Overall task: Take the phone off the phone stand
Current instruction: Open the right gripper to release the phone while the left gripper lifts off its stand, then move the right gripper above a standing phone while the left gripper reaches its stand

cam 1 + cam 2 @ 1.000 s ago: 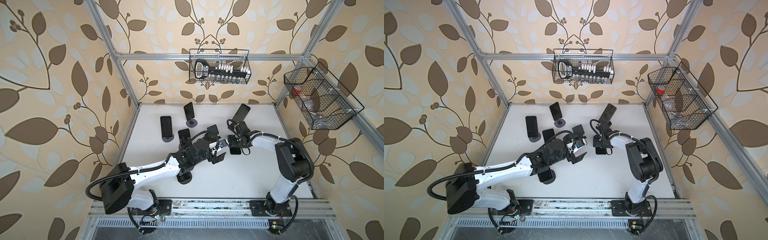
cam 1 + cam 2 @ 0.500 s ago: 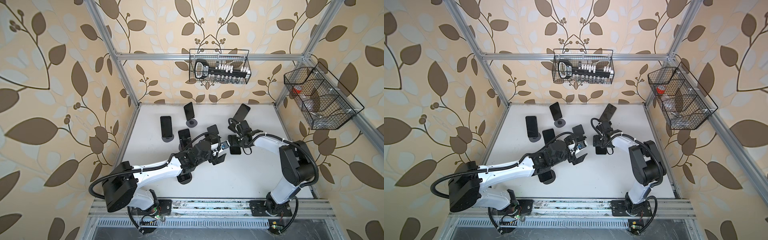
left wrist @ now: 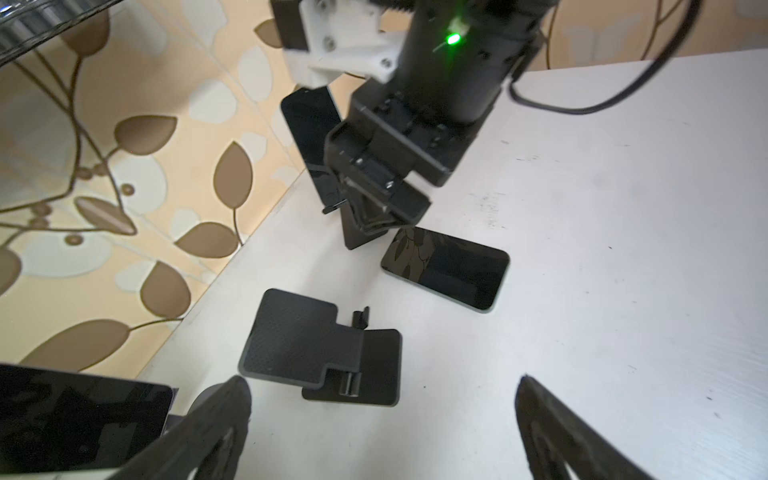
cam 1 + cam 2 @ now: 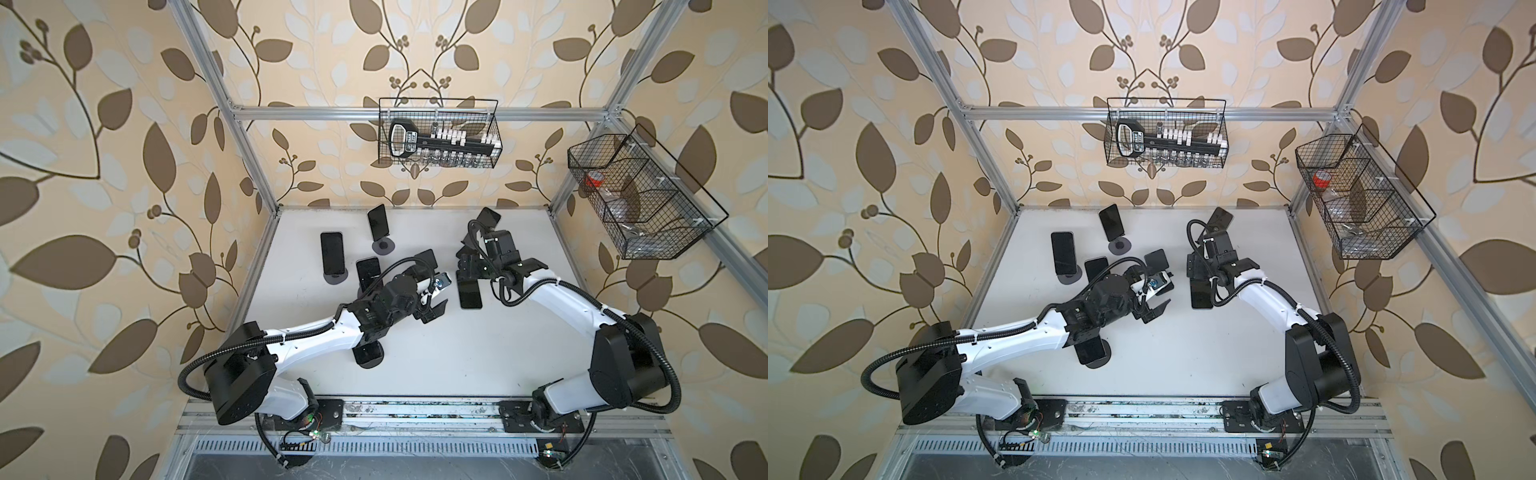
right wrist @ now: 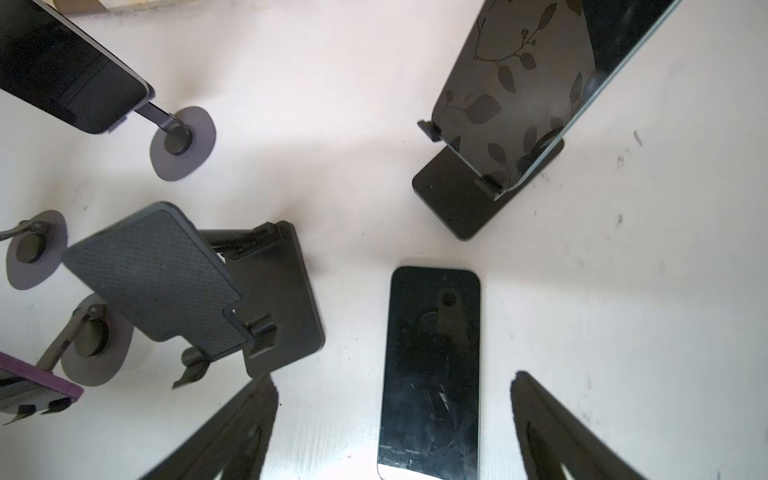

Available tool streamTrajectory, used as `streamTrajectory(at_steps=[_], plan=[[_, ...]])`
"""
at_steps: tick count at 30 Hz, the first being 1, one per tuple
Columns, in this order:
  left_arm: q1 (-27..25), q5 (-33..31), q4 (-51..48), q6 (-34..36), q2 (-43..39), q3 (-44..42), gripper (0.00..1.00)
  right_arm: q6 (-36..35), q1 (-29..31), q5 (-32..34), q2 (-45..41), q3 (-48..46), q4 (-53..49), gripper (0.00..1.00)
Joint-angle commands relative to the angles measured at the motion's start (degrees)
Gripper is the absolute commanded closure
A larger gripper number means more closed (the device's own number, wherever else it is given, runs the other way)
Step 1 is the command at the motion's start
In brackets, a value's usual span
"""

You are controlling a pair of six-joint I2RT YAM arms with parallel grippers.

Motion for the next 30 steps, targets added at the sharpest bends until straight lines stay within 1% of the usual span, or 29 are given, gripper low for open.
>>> streamTrajectory(at_steps=[1,3,6,10,12,14,17,19,23,25,26,30], plan=[[4.2,1.0,0.8,-5.3,-3.8,3.1,0.01,-1.5,0.4,1.4,-0.4,4.1,2.2,0.12],[6.9,4.8,0.6,-7.1,-5.5,3.5,0.01,-1.8,0.9,2.1,-0.1,5.6,2.7,0.12],[10.3,7.8,2.1,-9.4,-7.3,3.0,0.01,-1.8,1.6,2.5,-0.1,7.0,3.0,0.12],[12.2,8.4,1.8,-8.9,-8.8,3.2,0.01,-1.1,2.8,2.3,-0.7,7.8,3.3,0.13],[12.7,8.8,2.0,-8.6,-10.0,3.0,0.01,-1.1,4.2,3.3,-0.7,7.7,4.0,0.13],[14.3,9.9,3.6,-10.5,-11.0,2.4,0.01,-1.1,5.2,4.4,-0.2,7.9,4.4,0.13],[17.8,13.5,5.0,-14.6,-11.2,2.3,0.01,-1.1,6.1,5.0,1.1,9.3,4.2,0.13],[18.5,14.1,5.1,-15.1,-10.8,2.4,0.01,-1.1,6.3,5.9,2.1,10.4,3.6,0.12],[18.5,14.5,5.0,-16.2,-9.8,2.4,0.01,0.1,6.4,11.2,4.6,13.9,-0.5,0.11],[18.7,14.7,4.7,-15.8,-9.7,2.7,0.01,0.3,6.4,13.4,5.3,14.4,-0.2,0.1],[18.8,14.6,4.4,-15.5,-9.7,2.9,0.01,1.5,6.3,15.8,5.6,14.7,-0.2,0.1],[19.0,11.5,2.0,-15.8,-8.3,3.8,0.01,3.4,6.4,20.6,7.5,17.8,-1.9,0.09]])
